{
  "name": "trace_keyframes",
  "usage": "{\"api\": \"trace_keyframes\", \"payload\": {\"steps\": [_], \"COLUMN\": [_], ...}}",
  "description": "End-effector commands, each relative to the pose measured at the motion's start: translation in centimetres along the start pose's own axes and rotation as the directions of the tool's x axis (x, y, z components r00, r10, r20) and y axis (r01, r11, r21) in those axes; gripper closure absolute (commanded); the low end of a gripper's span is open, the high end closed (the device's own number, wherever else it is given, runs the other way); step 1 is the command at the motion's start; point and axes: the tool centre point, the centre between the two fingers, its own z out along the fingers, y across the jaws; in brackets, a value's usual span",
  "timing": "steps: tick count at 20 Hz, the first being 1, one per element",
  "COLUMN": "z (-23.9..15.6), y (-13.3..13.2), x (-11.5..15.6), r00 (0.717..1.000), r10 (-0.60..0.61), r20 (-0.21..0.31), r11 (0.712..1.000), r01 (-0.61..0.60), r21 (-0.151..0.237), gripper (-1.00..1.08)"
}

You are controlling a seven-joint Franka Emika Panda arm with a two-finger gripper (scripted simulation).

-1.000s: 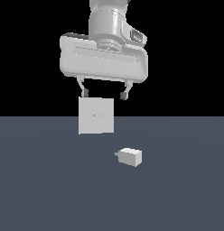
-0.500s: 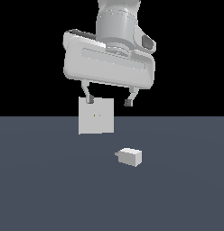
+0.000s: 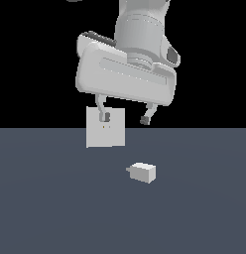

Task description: Plug the charger into the wall socket.

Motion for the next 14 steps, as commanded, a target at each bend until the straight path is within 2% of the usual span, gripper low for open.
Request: {"api": "trace_keyframes", "payload": {"steps": [1,14], "z": [0.3,2.0], "y": [0.2,1.2], "x": [-0.3,-1.8], "r00": [0.999,0.978], "r10": [-0.031,-0.181], "r20": [-0.017,-0.101], "r11": [1.0,0.982], "r01": [0.031,0.185], "r21": [0.005,0.029], "gripper": [-0.92,-0.92]}}
